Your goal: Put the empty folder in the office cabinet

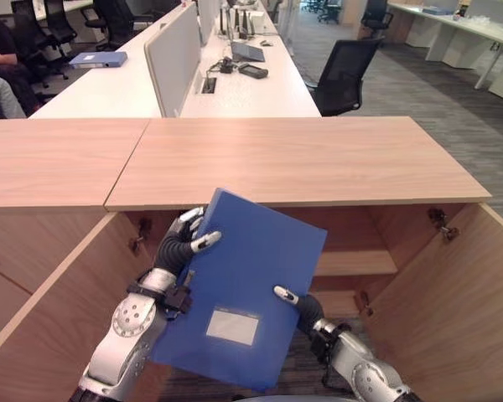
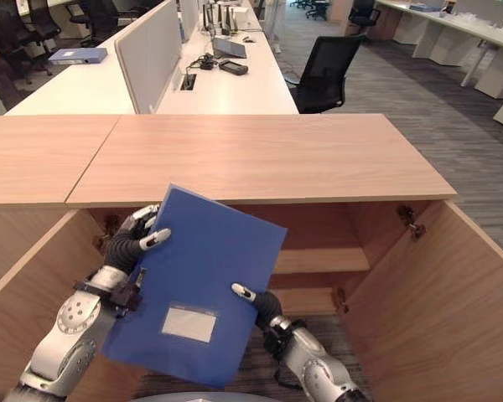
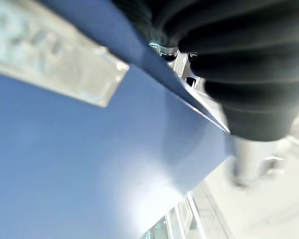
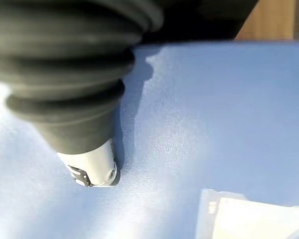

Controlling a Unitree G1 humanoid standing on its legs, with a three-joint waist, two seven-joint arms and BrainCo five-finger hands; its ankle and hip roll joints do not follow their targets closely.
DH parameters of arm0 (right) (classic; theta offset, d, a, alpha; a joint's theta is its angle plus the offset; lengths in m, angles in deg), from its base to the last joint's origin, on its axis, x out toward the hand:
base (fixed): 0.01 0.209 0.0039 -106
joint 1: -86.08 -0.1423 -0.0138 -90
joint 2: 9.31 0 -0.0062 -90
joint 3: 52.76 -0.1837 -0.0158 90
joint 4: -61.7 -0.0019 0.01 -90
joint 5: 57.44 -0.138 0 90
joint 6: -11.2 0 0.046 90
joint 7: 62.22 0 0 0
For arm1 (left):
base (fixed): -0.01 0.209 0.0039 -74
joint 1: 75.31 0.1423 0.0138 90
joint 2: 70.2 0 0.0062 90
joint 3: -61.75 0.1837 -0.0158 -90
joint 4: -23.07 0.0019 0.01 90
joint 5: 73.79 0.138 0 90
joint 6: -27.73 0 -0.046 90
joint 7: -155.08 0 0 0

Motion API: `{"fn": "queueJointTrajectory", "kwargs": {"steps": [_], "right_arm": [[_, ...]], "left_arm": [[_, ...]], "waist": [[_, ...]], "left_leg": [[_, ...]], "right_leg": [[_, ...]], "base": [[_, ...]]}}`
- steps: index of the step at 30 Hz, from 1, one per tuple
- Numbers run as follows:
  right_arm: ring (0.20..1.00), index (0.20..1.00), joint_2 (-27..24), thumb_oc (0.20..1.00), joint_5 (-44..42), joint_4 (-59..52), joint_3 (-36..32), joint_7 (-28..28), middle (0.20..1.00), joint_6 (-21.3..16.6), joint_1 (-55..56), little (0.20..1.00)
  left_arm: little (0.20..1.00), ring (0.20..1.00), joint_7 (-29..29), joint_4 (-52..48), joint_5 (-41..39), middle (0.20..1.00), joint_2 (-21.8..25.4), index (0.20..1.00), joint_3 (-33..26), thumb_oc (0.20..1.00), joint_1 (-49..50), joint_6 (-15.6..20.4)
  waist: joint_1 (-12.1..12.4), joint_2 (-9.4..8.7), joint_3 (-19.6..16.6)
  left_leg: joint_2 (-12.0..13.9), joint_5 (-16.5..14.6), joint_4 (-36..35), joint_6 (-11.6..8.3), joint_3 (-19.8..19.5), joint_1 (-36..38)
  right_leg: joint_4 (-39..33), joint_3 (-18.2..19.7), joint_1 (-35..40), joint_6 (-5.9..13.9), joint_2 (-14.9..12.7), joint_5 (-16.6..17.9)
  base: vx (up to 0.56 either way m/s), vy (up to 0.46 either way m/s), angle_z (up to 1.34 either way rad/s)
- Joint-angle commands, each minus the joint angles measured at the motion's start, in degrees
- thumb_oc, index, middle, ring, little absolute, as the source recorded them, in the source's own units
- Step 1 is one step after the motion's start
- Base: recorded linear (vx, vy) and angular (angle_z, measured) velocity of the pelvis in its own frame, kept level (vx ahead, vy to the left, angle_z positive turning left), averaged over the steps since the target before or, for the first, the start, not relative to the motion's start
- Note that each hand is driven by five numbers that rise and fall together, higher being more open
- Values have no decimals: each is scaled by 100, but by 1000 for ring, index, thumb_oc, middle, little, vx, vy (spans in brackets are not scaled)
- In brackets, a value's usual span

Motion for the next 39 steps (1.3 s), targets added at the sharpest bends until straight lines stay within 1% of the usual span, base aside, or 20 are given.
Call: {"fn": "queueJointTrajectory", "kwargs": {"steps": [1,2,3,8,9,10,11,12,13,16,19,22,27,30,31,32,35,36,37,39], "right_arm": [[200,200,689,200,-746,-84,178,124,200,-295,-358,200],[200,200,741,200,-761,-41,68,255,200,92,2,200],[200,200,793,200,-955,121,-20,165,200,216,117,200],[200,200,842,200,-1312,-78,-971,-274,200,115,391,200],[200,200,1012,200,-1139,524,-1085,-270,200,164,426,200],[200,200,1080,200,-1193,1120,-1189,-486,200,-237,54,200],[200,200,1256,200,-1044,1169,-1365,-313,200,197,362,200],[200,200,1402,200,-893,1623,-1166,-494,200,-6,129,200],[200,200,1314,200,-710,1720,-1263,-531,200,97,-17,200],[200,200,983,200,-453,1321,-1504,-698,200,-31,-90,200],[200,200,987,200,-646,977,-1405,-645,200,-123,-119,200],[200,200,1017,200,-926,1129,-1513,-680,200,-311,-155,200],[200,200,913,200,-1047,1121,-1504,-680,200,-343,-146,200],[200,200,815,200,-1039,1047,-1573,-715,200,-446,-175,200],[200,200,815,200,-1039,1047,-1574,-715,200,-447,-176,200],[200,200,765,200,-1041,1033,-1643,-737,200,-523,-213,200],[200,200,686,200,-1068,1085,-1752,-822,200,-685,-418,200],[200,200,686,200,-1068,1085,-1752,-822,200,-685,-418,200],[200,200,656,200,-1053,1065,-1841,-898,200,-729,-584,200],[200,200,646,200,-991,1008,-1935,-980,200,-777,-695,200]], "left_arm": [[1000,1000,-340,168,-1179,1000,-478,1000,335,1000,-365,228],[1000,1000,-374,270,-1225,1000,-392,1000,252,1000,-223,177],[1000,1000,-345,275,-1340,1000,-358,1000,203,1000,-110,90],[1000,1000,-271,757,-1370,1000,-246,1000,-274,1000,702,-132],[1000,1000,-290,892,-1291,1000,-218,1000,-354,1000,842,-195],[1000,1000,-230,1138,-1372,1000,-392,1000,-327,1000,934,-172],[1000,1000,-301,1389,-1214,1000,-316,1000,-514,1000,1135,-234],[1000,1000,-254,1640,-1120,1000,-367,1000,-387,1000,1177,-224],[1000,1000,-285,1621,-1056,1000,-333,1000,-432,1000,1248,-273],[1000,1000,-271,1991,-1019,1000,-371,1000,-647,1000,1580,-376],[1000,1000,-259,2032,-1097,1000,-414,1000,-458,1000,1501,-368],[1000,1000,-245,2242,-1175,1000,-480,1000,-418,1000,1450,-372],[1000,1000,-226,2327,-1362,1000,-499,1000,-305,1000,1457,-419],[1000,1000,-220,2376,-1437,1000,-474,1000,-296,1000,1404,-391],[1000,1000,-221,2377,-1437,1000,-474,1000,-296,1000,1403,-390],[1000,1000,-230,2375,-1452,1000,-469,1000,-287,1000,1367,-365],[1000,1000,-247,2443,-1445,1000,-539,1000,-247,1000,1272,-355],[1000,1000,-247,2443,-1445,1000,-539,1000,-247,1000,1272,-355],[1000,1000,-247,2450,-1479,1000,-575,1000,-230,1000,1207,-368],[1000,1000,-233,2426,-1494,1000,-572,1000,-250,1000,1230,-403]], "waist": [[-88,-99,-127],[-139,-65,-122],[-164,-45,-121],[-136,24,-47],[-100,75,-6],[-37,153,74],[-35,221,151],[70,255,238],[114,239,248],[113,220,329],[-30,211,495],[-127,77,276],[-155,41,147],[-159,14,126],[-161,14,127],[-137,-2,192],[-32,-52,403],[-32,-52,403],[15,-78,514],[70,-162,518]], "left_leg": [[-154,-647,15,143,-99,100],[-181,-656,15,168,-76,84],[-208,-661,15,199,-81,68],[-347,-664,15,354,-130,-5],[-385,-664,15,403,-150,-20],[-415,-650,15,463,-185,-30],[-429,-671,15,486,-142,-19],[-432,-707,15,500,-89,50],[-437,-731,15,501,-33,50],[-374,-700,15,482,38,1],[-355,-727,15,425,-173,60],[-233,-861,15,299,-337,107],[38,-906,15,129,-517,152],[284,-973,203,-56,-532,153],[284,-983,219,-57,-535,146],[299,-1068,709,-127,-480,-43],[124,-912,1837,-148,-373,-649],[124,-912,1837,-148,-373,-649],[112,-866,2140,-109,-178,-1099],[106,-870,1860,-71,13,-1369]], "right_leg": [[3,10,-256,461,-303,80],[3,40,-279,484,-320,106],[3,68,-293,501,-347,137],[371,87,-504,610,-533,154],[597,69,-621,650,-605,128],[948,77,-803,669,-653,95],[1299,76,-970,690,-699,50],[1507,-114,-1084,707,-838,114],[1420,-283,-1113,699,-902,204],[1042,-318,-1456,692,-737,497],[675,-54,-1957,698,-433,725],[93,-167,-1578,590,-330,781],[78,-319,-1407,486,-219,590],[202,-407,-1313,332,-103,267],[207,-410,-1314,331,-103,263],[247,-436,-1224,260,-85,140],[249,-564,-1028,139,-150,31],[249,-564,-1028,139,-150,31],[221,-625,-912,147,-247,-21],[123,-667,-811,196,-343,-10]], "base": [[-2,96,-9],[-5,127,-14],[-16,148,-16],[-24,136,-10],[-84,200,2],[-92,205,3],[-75,188,4],[-31,112,-14],[-6,10,-35],[37,-87,-35],[174,-109,-1],[347,-224,78],[210,-170,50],[168,-167,11],[144,-185,12],[28,-93,11],[0,-79,12],[-1,-27,-9],[30,0,-3],[71,8,17]]}}
